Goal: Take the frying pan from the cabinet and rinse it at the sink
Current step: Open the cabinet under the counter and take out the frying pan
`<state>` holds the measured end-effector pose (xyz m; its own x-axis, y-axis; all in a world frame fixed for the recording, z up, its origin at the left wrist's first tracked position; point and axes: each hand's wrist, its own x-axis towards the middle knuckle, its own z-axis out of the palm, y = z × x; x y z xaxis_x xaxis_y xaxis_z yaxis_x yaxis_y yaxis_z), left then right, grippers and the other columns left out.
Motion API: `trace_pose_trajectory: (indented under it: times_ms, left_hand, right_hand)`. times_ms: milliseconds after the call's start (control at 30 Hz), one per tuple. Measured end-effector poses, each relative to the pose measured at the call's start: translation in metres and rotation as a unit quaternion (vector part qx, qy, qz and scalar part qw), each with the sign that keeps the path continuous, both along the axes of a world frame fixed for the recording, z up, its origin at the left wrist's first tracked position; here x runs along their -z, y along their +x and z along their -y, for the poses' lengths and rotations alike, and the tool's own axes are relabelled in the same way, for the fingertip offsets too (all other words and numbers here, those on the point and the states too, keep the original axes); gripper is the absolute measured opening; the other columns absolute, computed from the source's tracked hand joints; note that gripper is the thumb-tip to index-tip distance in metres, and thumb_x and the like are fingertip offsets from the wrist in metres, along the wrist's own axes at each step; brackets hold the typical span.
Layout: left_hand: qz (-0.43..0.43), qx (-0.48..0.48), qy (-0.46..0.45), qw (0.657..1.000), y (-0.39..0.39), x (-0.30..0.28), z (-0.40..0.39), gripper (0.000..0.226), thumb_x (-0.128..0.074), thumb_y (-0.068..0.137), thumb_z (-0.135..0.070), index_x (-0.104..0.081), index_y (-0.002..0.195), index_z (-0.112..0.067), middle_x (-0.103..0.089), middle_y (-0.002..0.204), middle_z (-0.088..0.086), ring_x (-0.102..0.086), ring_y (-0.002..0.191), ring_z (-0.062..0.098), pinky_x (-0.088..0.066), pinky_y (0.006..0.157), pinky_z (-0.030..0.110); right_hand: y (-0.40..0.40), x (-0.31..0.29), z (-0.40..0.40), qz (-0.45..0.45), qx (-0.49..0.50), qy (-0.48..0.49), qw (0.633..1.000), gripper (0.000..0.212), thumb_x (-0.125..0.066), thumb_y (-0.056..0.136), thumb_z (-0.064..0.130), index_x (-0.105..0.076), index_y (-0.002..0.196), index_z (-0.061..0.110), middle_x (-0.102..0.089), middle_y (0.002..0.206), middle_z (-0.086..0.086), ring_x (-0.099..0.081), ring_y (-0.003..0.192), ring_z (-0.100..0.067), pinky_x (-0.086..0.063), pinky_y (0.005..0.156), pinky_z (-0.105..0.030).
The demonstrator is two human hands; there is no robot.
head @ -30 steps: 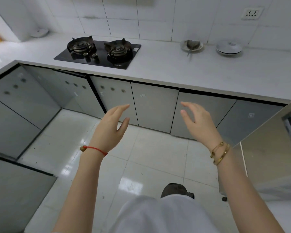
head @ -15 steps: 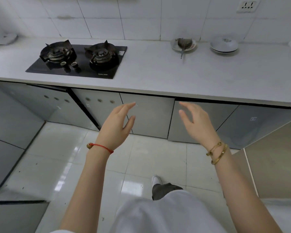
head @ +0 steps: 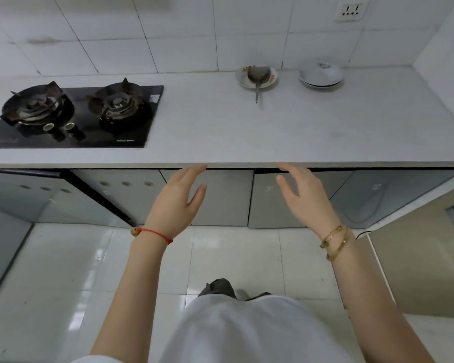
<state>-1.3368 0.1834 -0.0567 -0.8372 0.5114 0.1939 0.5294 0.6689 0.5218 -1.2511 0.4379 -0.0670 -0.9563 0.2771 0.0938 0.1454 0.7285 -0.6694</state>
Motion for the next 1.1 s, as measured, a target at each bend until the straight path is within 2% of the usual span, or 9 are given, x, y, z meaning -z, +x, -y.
trace_pose_trajectory:
  times_ms: [133, 367, 667, 900, 1100]
  left_hand:
    - [0.001, 0.023, -0.009, 1.0, -0.023, 0.004, -0.008, 0.042, -0.049, 0.098, -0.026, -0.046, 0.139, -0.022, -0.054, 0.137, -0.005, -0.045, 0.13, 0.011, -0.03, 0.104, 0.015]
    - [0.0, 0.089, -0.018, 0.996, -0.064, 0.004, -0.011, 0.041, -0.05, 0.098, -0.023, -0.048, 0.139, -0.017, -0.055, 0.136, -0.001, -0.044, 0.131, 0.015, -0.034, 0.109, 0.024]
    - [0.009, 0.16, -0.032, 0.987, -0.107, 0.01, 0.001, 0.041, -0.05, 0.098, -0.022, -0.048, 0.139, -0.016, -0.056, 0.135, -0.002, -0.044, 0.13, 0.015, -0.028, 0.105, 0.015]
    - [0.015, 0.185, -0.033, 0.982, -0.123, 0.028, 0.005, 0.041, -0.05, 0.098, -0.023, -0.048, 0.139, -0.017, -0.056, 0.135, -0.002, -0.045, 0.13, 0.016, -0.034, 0.107, 0.023]
    - [0.021, 0.193, -0.026, 0.981, -0.123, 0.057, -0.002, 0.04, -0.049, 0.099, -0.024, -0.049, 0.138, -0.017, -0.057, 0.135, 0.0, -0.048, 0.129, 0.016, -0.031, 0.105, 0.017]
  right_hand:
    - [-0.012, 0.004, -0.001, 0.008, 0.022, -0.004, 1.0, 0.041, -0.043, 0.102, 0.03, -0.051, 0.137, 0.013, -0.054, 0.137, -0.002, -0.044, 0.13, -0.015, -0.027, 0.106, -0.021]
    - [-0.036, 0.008, 0.012, -0.002, 0.072, -0.019, 0.997, 0.04, -0.044, 0.101, 0.029, -0.051, 0.137, 0.013, -0.055, 0.136, -0.001, -0.046, 0.13, -0.015, -0.029, 0.108, -0.022]
    - [-0.06, 0.02, 0.041, -0.016, 0.13, -0.009, 0.991, 0.038, -0.045, 0.101, 0.027, -0.054, 0.134, 0.011, -0.059, 0.13, -0.003, -0.05, 0.125, -0.015, -0.029, 0.102, -0.016]
    - [-0.065, 0.031, 0.054, -0.02, 0.147, -0.002, 0.989, 0.037, -0.046, 0.101, 0.024, -0.054, 0.135, 0.01, -0.059, 0.132, -0.004, -0.05, 0.125, -0.016, -0.029, 0.102, -0.017]
    - [-0.062, 0.062, 0.053, -0.016, 0.159, 0.014, 0.987, 0.037, -0.045, 0.101, 0.027, -0.055, 0.133, 0.011, -0.059, 0.132, -0.003, -0.05, 0.126, -0.016, -0.031, 0.103, -0.019]
